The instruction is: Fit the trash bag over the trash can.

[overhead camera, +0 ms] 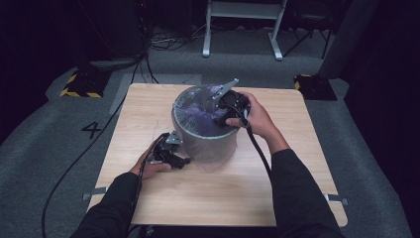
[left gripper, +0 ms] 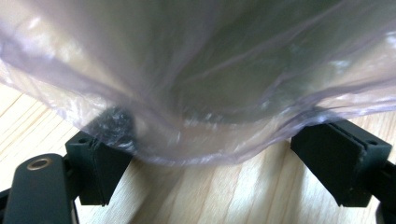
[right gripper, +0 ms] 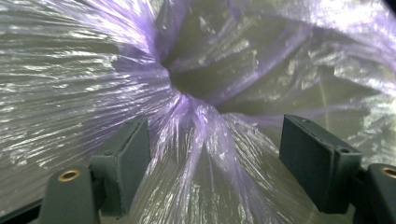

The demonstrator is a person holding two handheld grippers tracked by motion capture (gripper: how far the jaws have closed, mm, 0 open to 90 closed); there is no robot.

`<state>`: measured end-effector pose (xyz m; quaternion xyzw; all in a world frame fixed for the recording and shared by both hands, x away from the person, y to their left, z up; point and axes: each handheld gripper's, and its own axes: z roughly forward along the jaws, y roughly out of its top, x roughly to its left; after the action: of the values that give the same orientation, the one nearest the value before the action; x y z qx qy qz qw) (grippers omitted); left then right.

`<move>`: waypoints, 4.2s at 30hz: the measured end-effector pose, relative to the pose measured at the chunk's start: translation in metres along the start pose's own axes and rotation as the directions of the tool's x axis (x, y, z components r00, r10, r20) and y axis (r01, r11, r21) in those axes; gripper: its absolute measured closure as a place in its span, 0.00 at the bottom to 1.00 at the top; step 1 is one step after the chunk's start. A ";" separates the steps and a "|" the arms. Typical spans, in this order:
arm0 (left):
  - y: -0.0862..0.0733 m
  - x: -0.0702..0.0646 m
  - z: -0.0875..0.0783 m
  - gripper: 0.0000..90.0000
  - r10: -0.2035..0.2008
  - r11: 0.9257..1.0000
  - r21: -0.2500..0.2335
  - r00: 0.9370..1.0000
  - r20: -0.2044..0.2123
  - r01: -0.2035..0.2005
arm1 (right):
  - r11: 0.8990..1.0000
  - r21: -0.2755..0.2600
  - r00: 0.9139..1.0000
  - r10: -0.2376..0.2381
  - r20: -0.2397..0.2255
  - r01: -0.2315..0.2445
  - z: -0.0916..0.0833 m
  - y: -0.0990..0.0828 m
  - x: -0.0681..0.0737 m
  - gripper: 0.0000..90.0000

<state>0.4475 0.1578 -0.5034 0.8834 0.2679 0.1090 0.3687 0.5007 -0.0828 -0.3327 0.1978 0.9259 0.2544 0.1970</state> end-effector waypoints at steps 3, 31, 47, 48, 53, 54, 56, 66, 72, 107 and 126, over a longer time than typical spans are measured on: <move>0.003 -0.003 0.003 0.16 0.006 1.000 -0.001 1.000 0.003 -0.006 | 0.999 0.036 1.000 -0.009 0.015 0.008 0.001 0.000 0.001 0.27; -0.053 -0.027 -0.053 0.16 -0.023 1.000 -0.001 1.000 -0.020 0.023 | 0.993 0.079 0.996 0.084 0.025 -0.086 -0.002 -0.007 -0.010 0.24; -0.067 -0.037 -0.066 0.16 -0.050 0.999 -0.006 0.998 -0.045 0.050 | 0.976 -0.153 0.988 0.154 -0.006 -0.153 -0.024 -0.015 -0.010 0.25; -0.067 -0.037 -0.066 0.16 -0.049 0.999 -0.005 0.998 -0.045 0.049 | 0.974 -0.167 0.988 0.157 -0.007 -0.156 -0.027 -0.015 -0.010 0.25; -0.067 -0.037 -0.066 0.16 -0.049 0.999 -0.006 0.998 -0.045 0.049 | 0.966 -0.185 0.983 0.181 -0.004 -0.179 -0.034 -0.019 -0.011 0.26; -0.067 -0.037 -0.066 0.16 -0.049 0.999 -0.006 0.998 -0.045 0.049 | 0.966 -0.187 0.983 0.182 -0.003 -0.179 -0.035 -0.019 -0.011 0.26; -0.067 -0.037 -0.066 0.16 -0.049 0.999 -0.005 0.998 -0.044 0.049 | 0.963 -0.198 0.982 0.187 -0.003 -0.183 -0.038 -0.021 -0.011 0.26; -0.067 -0.036 -0.066 0.16 -0.045 0.999 -0.006 0.998 -0.042 0.045 | 0.954 -0.242 0.983 0.182 0.005 -0.175 -0.055 -0.030 -0.009 0.25; -0.067 -0.036 -0.066 0.16 -0.044 0.999 -0.006 0.998 -0.041 0.044 | 0.953 -0.257 0.986 0.167 0.012 -0.158 -0.068 -0.034 -0.006 0.25; -0.066 -0.036 -0.065 0.16 -0.044 0.999 -0.005 0.998 -0.042 0.043 | 0.975 -0.203 0.991 0.111 0.080 -0.093 -0.093 -0.076 0.009 0.24; -0.066 -0.036 -0.065 0.16 -0.044 0.999 -0.005 0.998 -0.042 0.044 | 0.981 -0.171 0.991 0.106 0.081 -0.091 -0.089 -0.095 0.012 0.23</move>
<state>0.3661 0.2157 -0.5044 0.8741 0.2946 0.1201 0.3671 0.4240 -0.1874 -0.3175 0.2372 0.8808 0.3313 0.2412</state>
